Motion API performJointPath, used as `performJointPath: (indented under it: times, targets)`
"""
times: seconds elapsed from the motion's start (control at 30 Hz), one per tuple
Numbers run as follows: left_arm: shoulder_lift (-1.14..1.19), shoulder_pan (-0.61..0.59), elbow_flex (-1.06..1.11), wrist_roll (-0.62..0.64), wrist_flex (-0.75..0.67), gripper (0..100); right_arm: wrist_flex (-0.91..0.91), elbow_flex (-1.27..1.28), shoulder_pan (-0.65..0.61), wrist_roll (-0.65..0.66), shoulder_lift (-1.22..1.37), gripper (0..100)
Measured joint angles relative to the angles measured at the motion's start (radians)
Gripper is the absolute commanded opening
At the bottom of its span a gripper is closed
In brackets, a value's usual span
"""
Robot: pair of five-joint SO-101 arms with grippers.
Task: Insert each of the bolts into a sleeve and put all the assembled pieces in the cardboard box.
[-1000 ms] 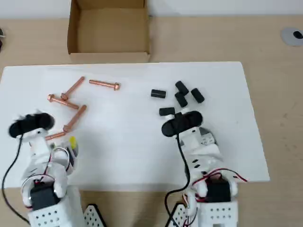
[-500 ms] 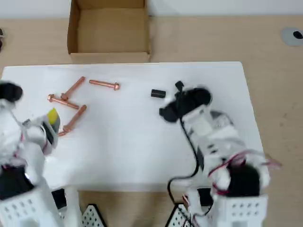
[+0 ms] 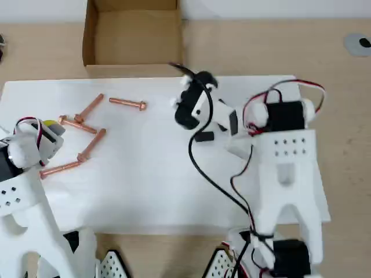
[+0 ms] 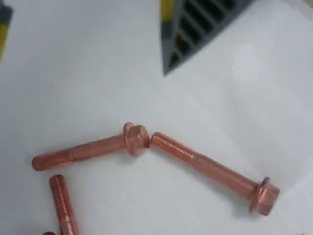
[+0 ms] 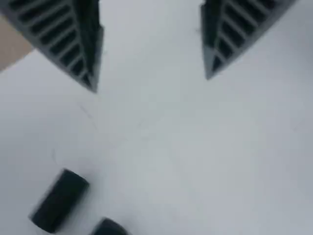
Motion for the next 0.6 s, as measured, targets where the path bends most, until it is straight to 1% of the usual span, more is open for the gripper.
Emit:
performJointPath:
  times: [0.13, 0.3, 0.4, 0.47, 0.6]
  targets:
    - [0.000, 0.000, 0.029, 0.037, -0.006, 24, 0.003, -0.002, -0.025, 0.112, 0.086, 18.1]
    - [0.000, 0.000, 0.153, 0.037, -0.094, 24, 0.012, -0.002, -0.104, 0.222, 0.219, 18.1]
    - [0.000, 0.000, 0.261, 0.038, -0.164, 24, 0.012, -0.002, -0.161, 0.253, 0.324, 18.1]
    - [0.000, 0.000, 0.313, 0.012, -0.204, 24, 0.012, -0.002, -0.196, 0.269, 0.394, 18.1]
    - [0.002, 0.000, 0.374, -0.005, -0.256, 24, 0.003, -0.057, -0.215, 0.275, 0.532, 18.1]
